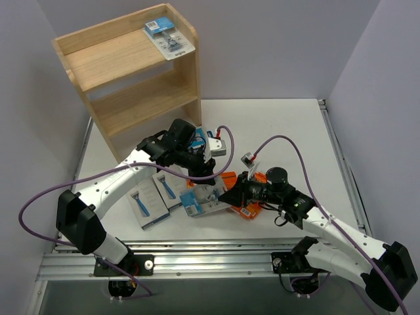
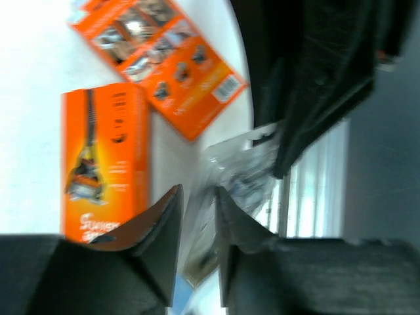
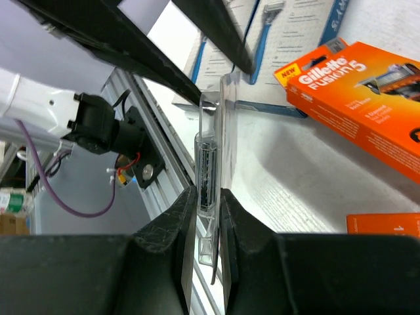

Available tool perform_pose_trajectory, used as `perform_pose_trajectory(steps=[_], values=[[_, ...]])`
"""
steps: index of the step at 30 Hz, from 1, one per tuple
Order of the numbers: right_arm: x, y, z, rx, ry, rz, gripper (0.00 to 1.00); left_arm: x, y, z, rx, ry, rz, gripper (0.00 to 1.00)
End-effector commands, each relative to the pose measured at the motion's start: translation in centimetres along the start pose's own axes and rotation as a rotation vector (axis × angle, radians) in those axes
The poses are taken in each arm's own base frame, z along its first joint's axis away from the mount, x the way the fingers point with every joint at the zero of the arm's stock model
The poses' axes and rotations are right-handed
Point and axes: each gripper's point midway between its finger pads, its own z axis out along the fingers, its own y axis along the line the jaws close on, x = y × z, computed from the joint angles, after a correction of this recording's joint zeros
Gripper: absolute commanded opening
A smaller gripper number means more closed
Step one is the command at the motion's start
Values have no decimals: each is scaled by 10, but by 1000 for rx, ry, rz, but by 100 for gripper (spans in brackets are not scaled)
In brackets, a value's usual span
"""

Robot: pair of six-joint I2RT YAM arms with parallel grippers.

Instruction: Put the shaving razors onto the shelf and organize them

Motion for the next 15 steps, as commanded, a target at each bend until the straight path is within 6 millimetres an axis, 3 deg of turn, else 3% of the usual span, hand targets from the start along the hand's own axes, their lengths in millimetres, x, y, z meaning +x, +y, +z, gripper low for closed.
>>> perform_pose_trajectory(steps=[1, 2, 3, 8, 10, 12, 15], values=[[-7, -1, 5, 32, -31, 62, 0, -34, 33, -20, -216, -96, 50, 42], [-15, 2, 7, 14, -70, 63, 0, -34, 49, -23, -309, -93, 37, 47], [-17, 1, 9, 13, -88, 82, 0, -35, 53, -25, -337, -97, 16, 53], [-27, 0, 15, -1, -158, 166, 0, -53, 74, -49, -511, -151, -10, 67], [-28, -2, 17, 6, -163, 176, 0, -70, 75, -71, -594, -204, 4, 80], [-36, 2, 18, 2, -176, 185, 0, -85, 77, -94, -681, -269, -3, 83], [-57, 10, 15, 6, -224, 192, 0, -114, 56, -142, -768, -427, 27, 85]])
